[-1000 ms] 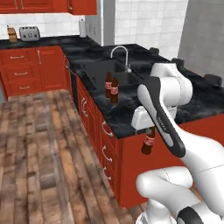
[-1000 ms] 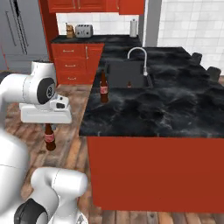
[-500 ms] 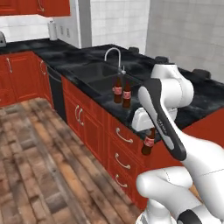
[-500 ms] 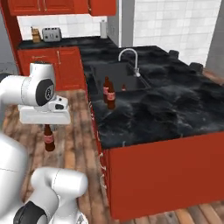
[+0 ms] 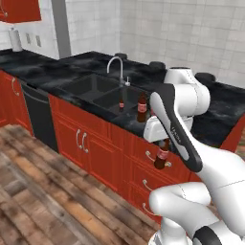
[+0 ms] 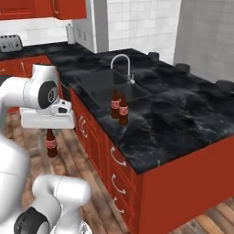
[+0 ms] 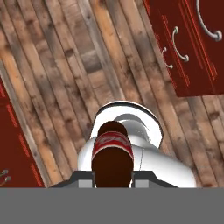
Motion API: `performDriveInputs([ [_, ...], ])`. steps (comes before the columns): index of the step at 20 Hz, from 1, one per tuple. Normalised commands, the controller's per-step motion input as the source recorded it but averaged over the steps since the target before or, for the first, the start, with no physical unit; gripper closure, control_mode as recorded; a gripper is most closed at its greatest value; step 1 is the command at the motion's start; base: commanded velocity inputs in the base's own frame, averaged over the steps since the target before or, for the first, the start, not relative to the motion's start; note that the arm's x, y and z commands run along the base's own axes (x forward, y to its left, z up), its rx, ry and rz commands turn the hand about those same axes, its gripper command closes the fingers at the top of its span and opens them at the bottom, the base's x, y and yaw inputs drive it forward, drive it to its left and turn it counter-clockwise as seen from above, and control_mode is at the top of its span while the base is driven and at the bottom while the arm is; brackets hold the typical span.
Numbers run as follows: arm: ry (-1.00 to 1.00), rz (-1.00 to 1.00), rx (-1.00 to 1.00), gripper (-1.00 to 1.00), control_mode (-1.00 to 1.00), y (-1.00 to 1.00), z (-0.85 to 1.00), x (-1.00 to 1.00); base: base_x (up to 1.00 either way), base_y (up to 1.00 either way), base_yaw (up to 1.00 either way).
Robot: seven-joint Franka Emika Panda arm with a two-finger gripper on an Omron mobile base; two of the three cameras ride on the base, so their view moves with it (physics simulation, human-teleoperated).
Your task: Place the large bottle from the dining counter next to the other large bottle outside the sink, and place the small bottle from the dining counter next to the other small bottle inside the sink.
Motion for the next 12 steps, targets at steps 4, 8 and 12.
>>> performDriveInputs([
  [4, 0.0, 0.0, 0.0, 1.0, 1.0, 0.0, 0.0, 0.0, 0.12, 1.0, -0.43],
  [8, 0.0, 0.0, 0.0, 1.0, 1.0, 0.0, 0.0, 0.0, 0.12, 1.0, -0.4],
  [12, 0.0, 0.0, 0.0, 1.0, 1.0, 0.0, 0.0, 0.0, 0.2, 1.0, -0.39],
])
